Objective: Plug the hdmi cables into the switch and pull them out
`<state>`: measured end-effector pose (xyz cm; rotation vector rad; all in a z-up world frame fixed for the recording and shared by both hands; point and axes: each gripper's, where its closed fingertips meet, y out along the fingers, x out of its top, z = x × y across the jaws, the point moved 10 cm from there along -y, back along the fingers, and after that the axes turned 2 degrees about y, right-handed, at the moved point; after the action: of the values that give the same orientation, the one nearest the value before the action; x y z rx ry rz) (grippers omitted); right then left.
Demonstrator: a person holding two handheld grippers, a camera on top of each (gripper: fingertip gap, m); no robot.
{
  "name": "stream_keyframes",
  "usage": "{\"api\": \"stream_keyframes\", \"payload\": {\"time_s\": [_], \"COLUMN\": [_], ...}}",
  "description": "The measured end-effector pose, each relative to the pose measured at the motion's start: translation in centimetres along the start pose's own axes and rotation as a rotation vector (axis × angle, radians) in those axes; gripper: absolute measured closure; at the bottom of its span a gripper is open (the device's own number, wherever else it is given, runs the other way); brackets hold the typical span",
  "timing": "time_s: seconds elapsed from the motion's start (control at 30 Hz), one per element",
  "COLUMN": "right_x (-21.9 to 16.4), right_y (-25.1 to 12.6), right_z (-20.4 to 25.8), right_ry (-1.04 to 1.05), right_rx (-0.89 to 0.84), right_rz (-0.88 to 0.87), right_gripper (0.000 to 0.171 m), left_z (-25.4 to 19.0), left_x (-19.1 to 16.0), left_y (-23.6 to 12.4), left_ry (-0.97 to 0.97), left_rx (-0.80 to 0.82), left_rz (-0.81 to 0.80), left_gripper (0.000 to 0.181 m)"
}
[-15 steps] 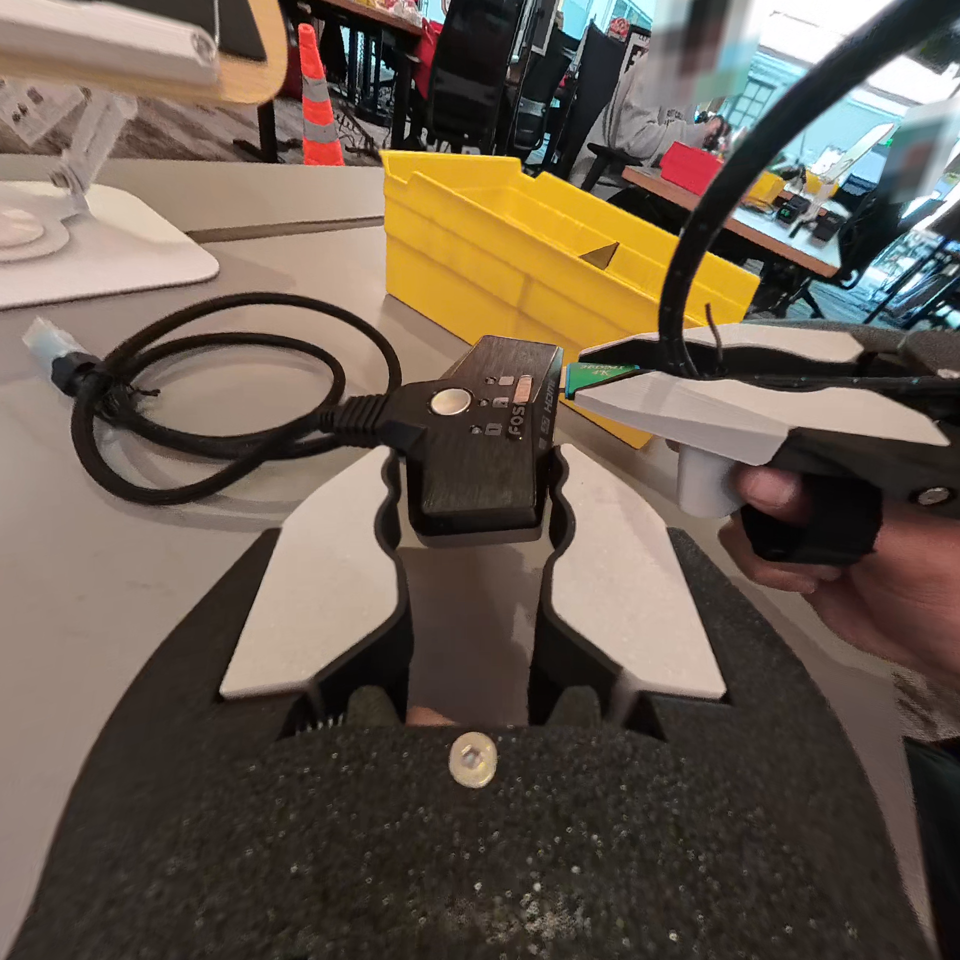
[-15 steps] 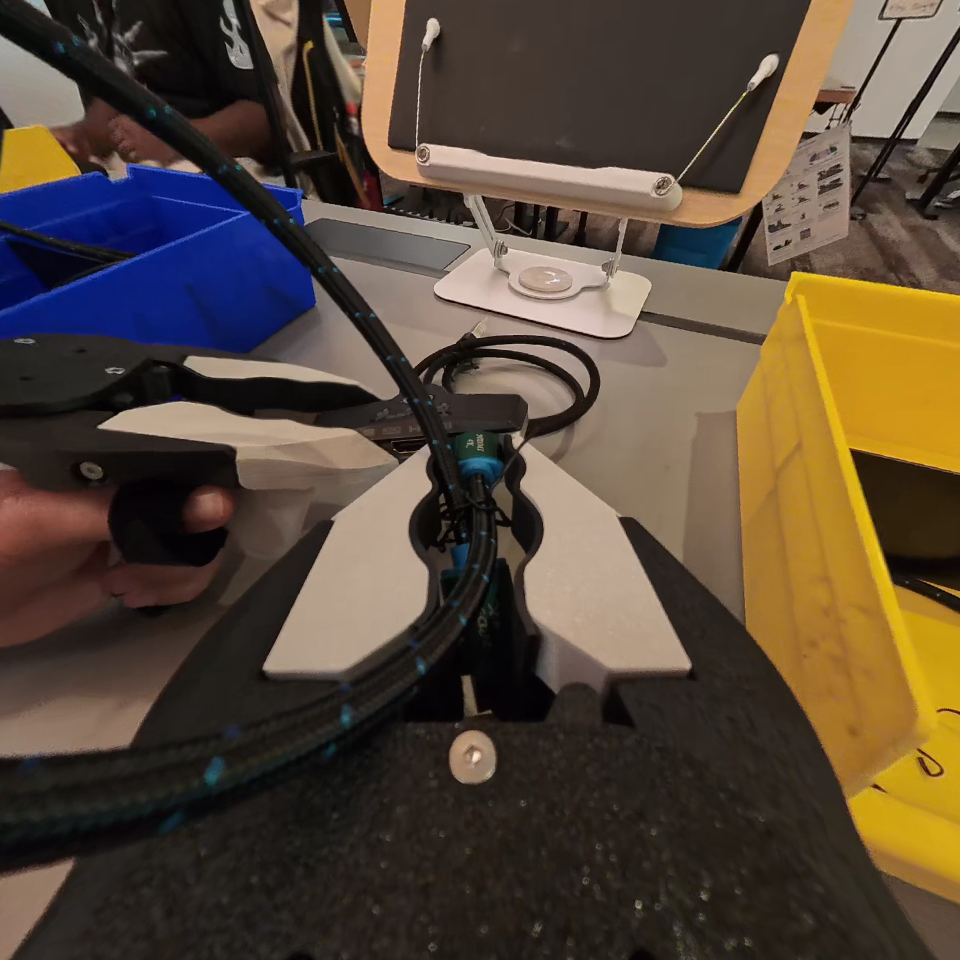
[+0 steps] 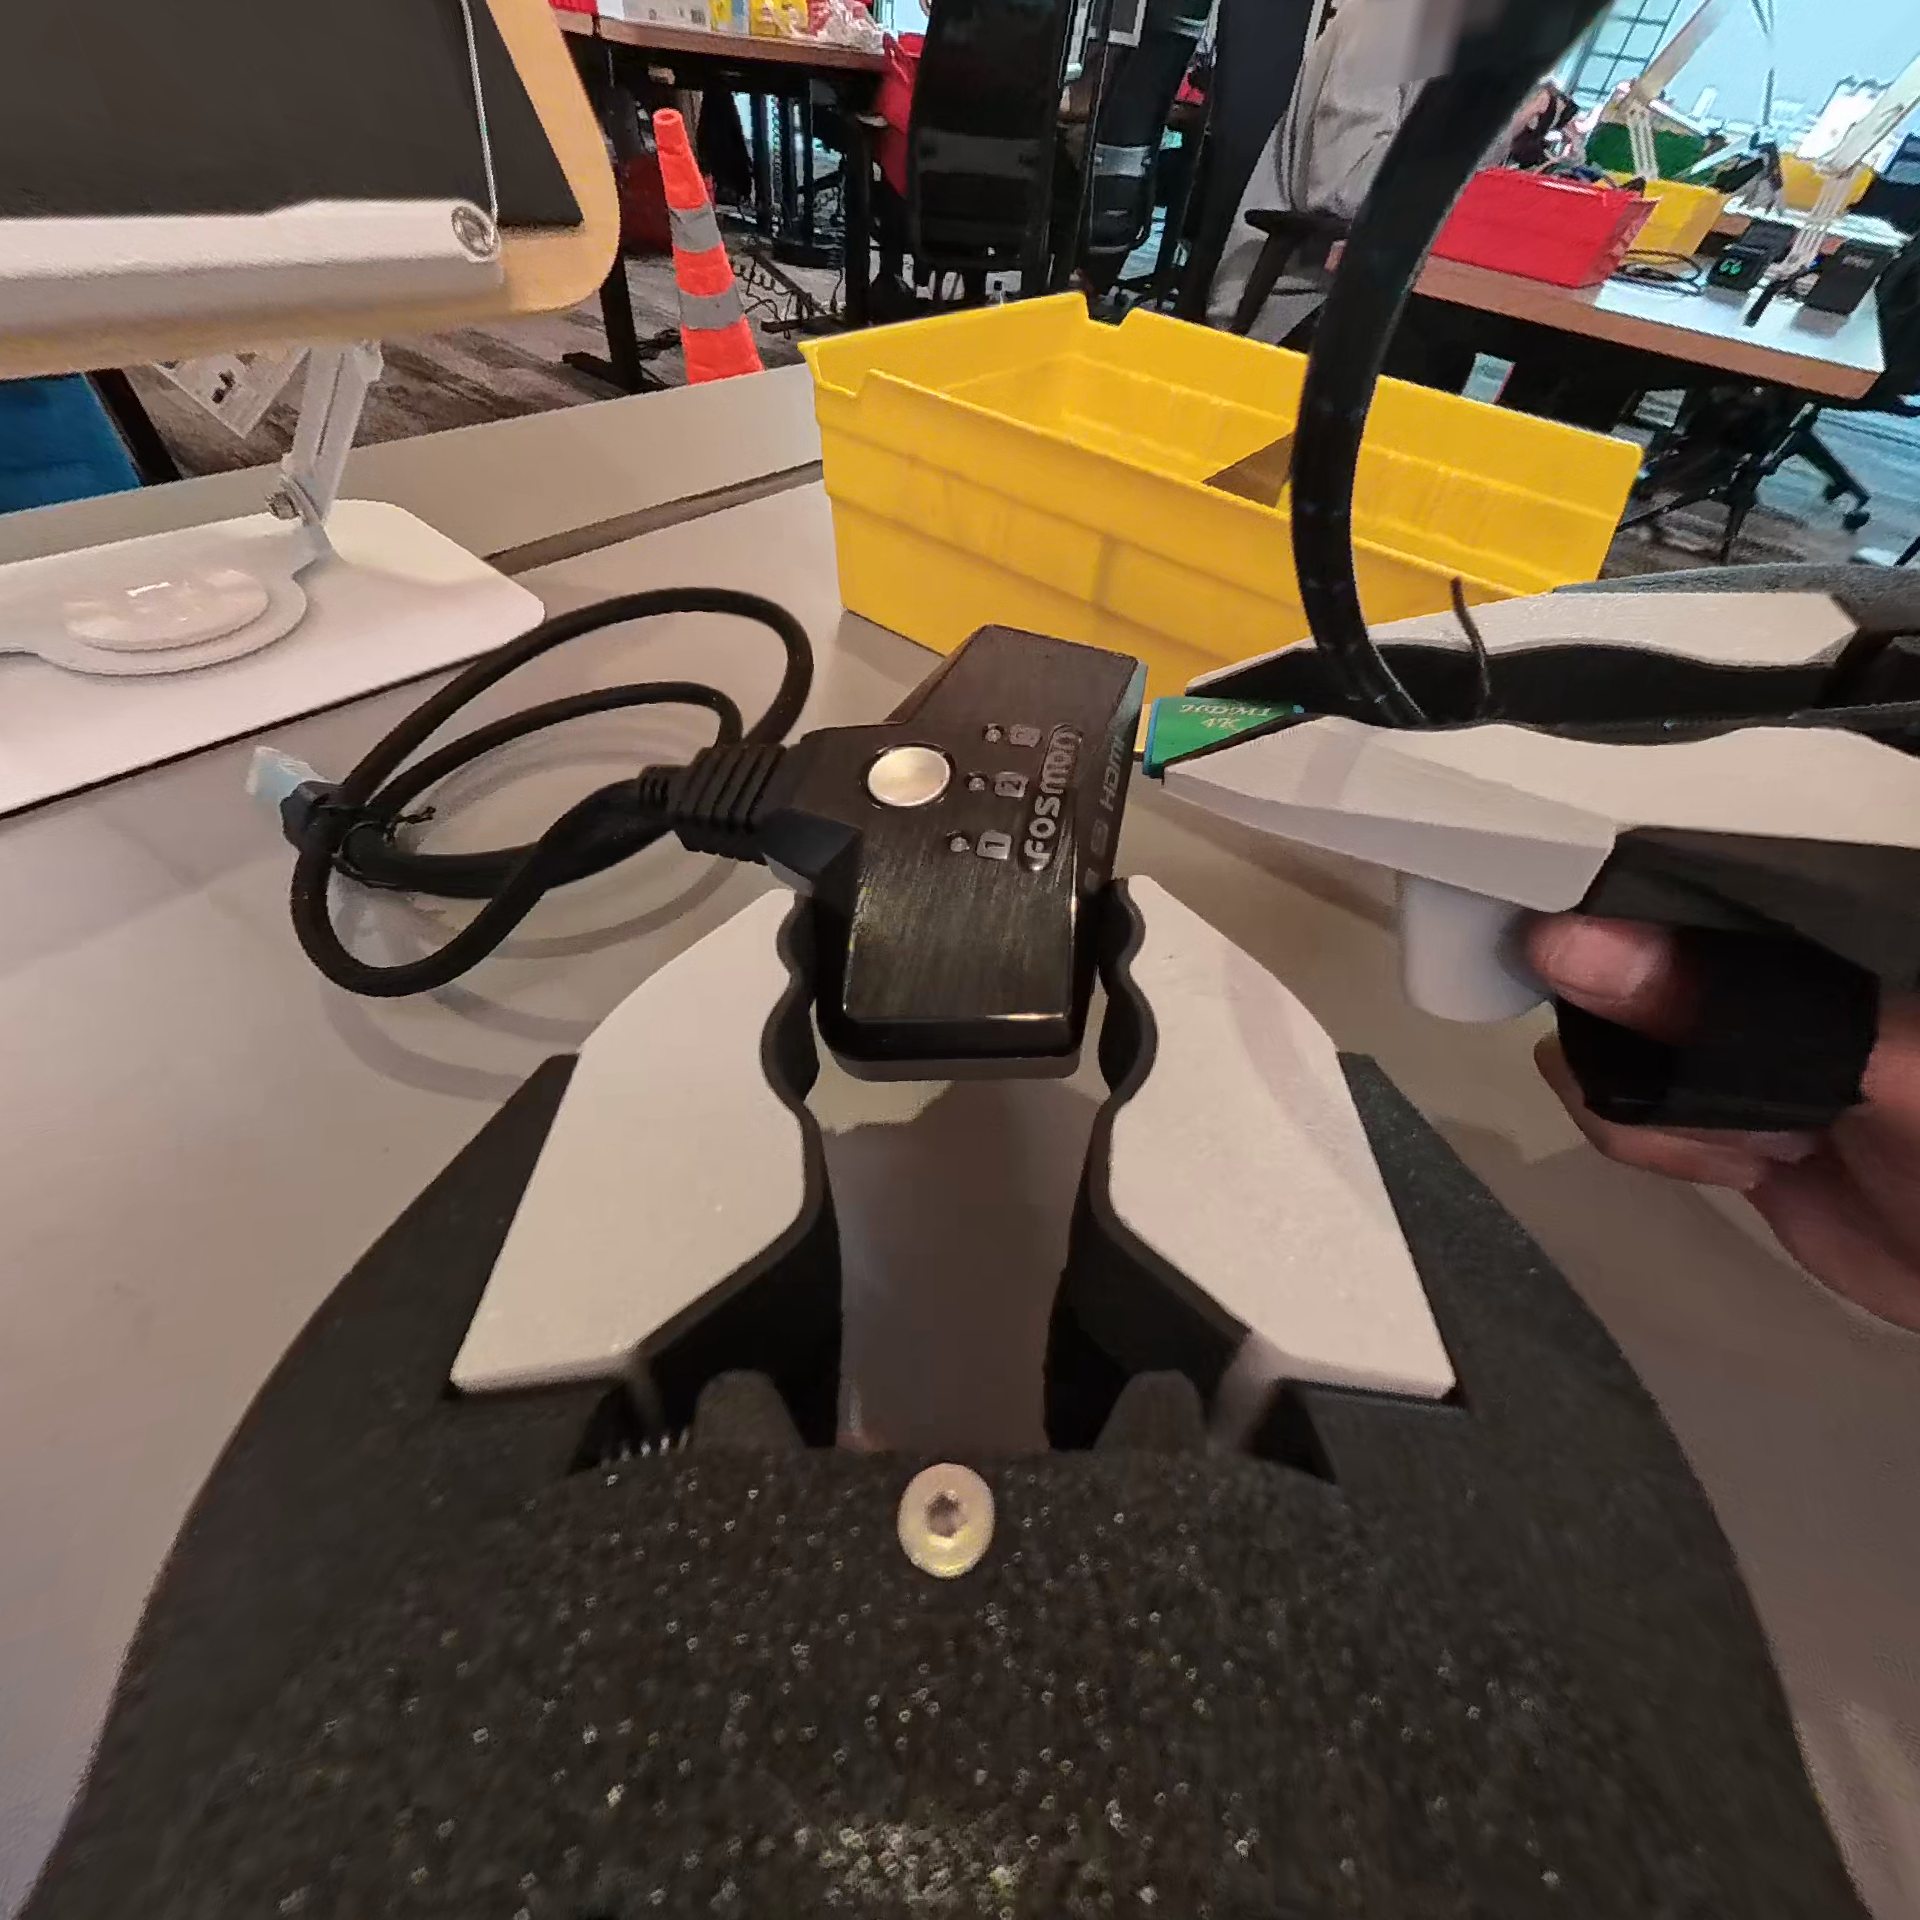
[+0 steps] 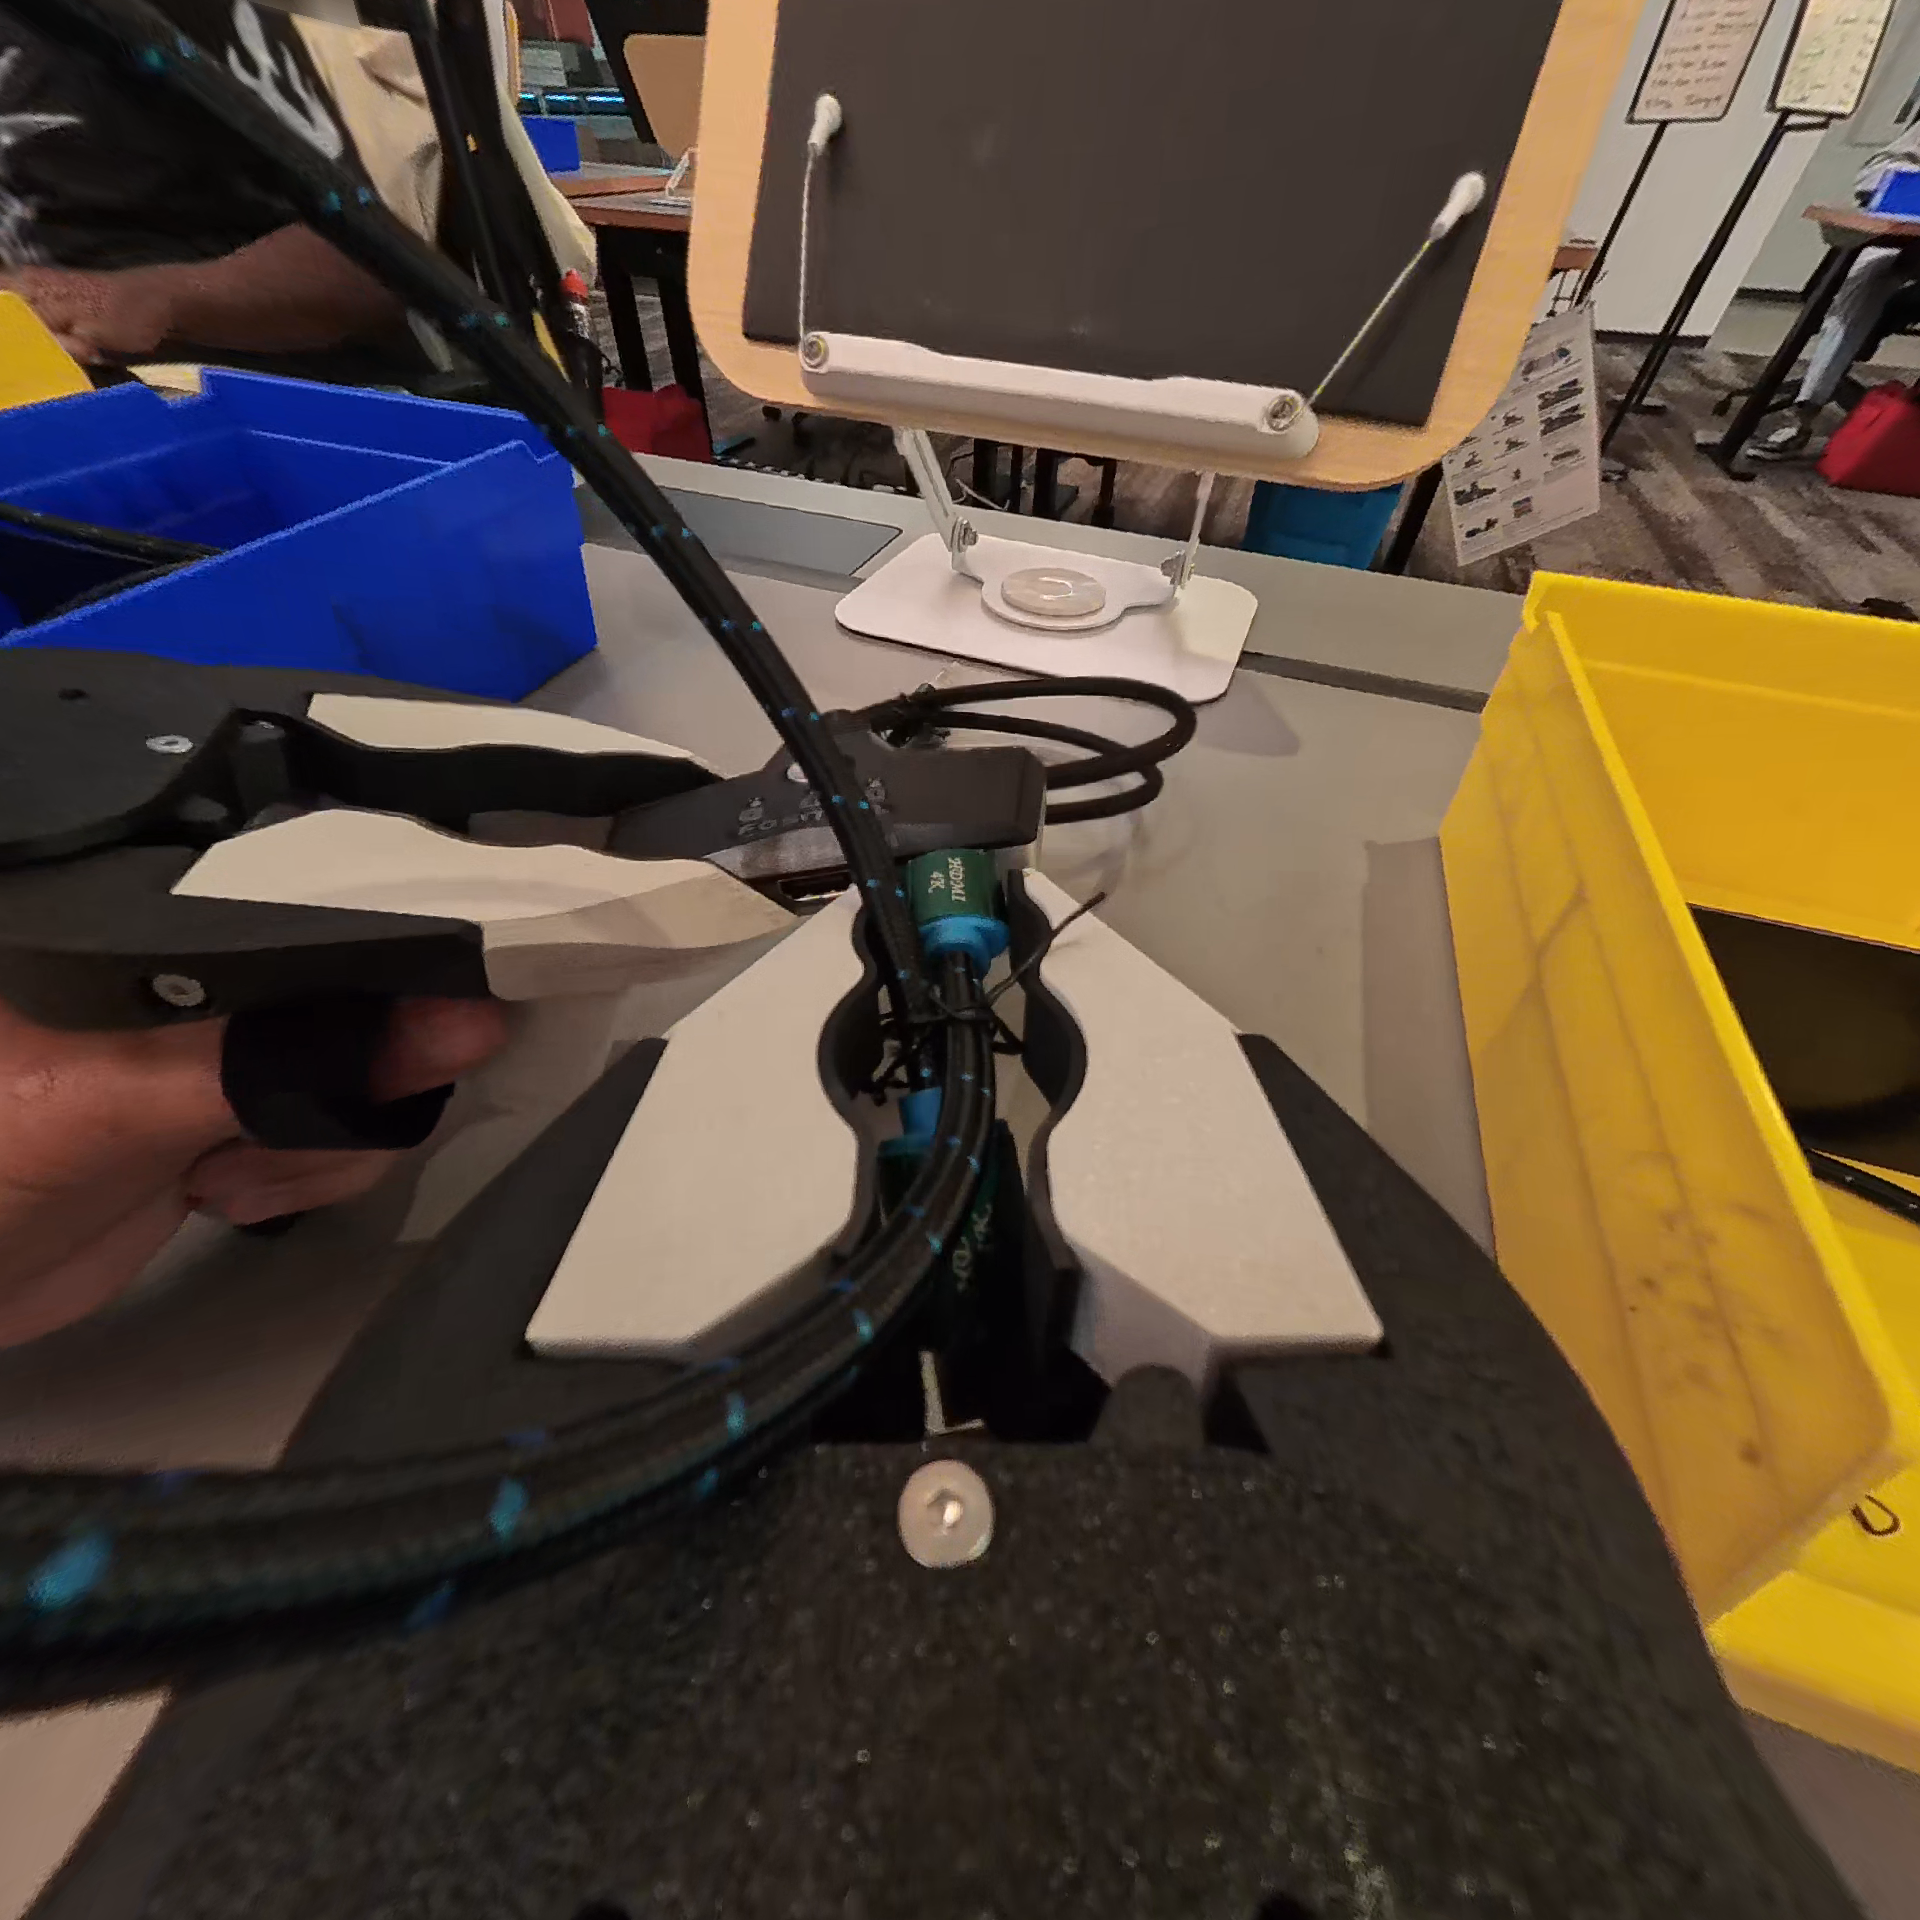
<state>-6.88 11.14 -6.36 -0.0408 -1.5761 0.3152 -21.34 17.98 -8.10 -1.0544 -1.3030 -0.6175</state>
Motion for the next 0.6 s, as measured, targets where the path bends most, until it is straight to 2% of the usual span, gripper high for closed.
{"api": "stream_keyframes", "payload": {"time_s": [0.13, 0.17, 0.2, 0.23, 0.27, 0.33, 0.4, 0.5, 0.6], "right_x": [-0.3, -0.4, -0.1, 0.2, 0.4, 0.6, 0.9, 2.9, 5.6], "right_y": [-0.2, -0.5, -1.3, -2.2, -3.0, -3.8, -3.9, -4.9, -6.8], "right_z": [0.1, 0.1, 0.0, -0.1, -0.3, -0.5, -0.7, -2.6, -7.7], "right_ry": [-0.028, -0.039, -0.061, -0.096, -0.103, -0.054, -0.045, -0.07, -0.125], "right_rx": [-0.006, -0.008, -0.03, -0.045, -0.044, 0.014, 0.039, 0.025, -0.076], "right_rz": [0.001, -0.011, -0.068, -0.088, -0.1, -0.076, -0.068, -0.041, 0.017], "right_gripper": [0.15, 0.151, 0.151, 0.151, 0.151, 0.151, 0.151, 0.15, 0.151], "left_z": [0.1, 1.0, 3.0, 5.1, 5.6, 2.4, -0.2, -0.5, 0.2], "left_x": [-0.2, -0.3, -0.4, -0.6, -0.5, -0.2, -0.3, 0.2, -0.3], "left_y": [0.1, 0.0, -0.2, -0.7, -1.0, -0.4, 0.9, 1.3, 0.6], "left_ry": [-0.018, -0.042, -0.078, -0.187, -0.178, -0.009, 0.083, 0.085, 0.025], "left_rx": [-0.007, 0.119, 0.167, 0.177, 0.181, 0.144, 0.065, 0.023, -0.048], "left_rz": [0.012, 0.021, 0.015, 0.005, -0.021, -0.015, 0.014, 0.004, -0.006], "left_gripper": [0.129, 0.129, 0.129, 0.129, 0.129, 0.129, 0.129, 0.129, 0.13]}}
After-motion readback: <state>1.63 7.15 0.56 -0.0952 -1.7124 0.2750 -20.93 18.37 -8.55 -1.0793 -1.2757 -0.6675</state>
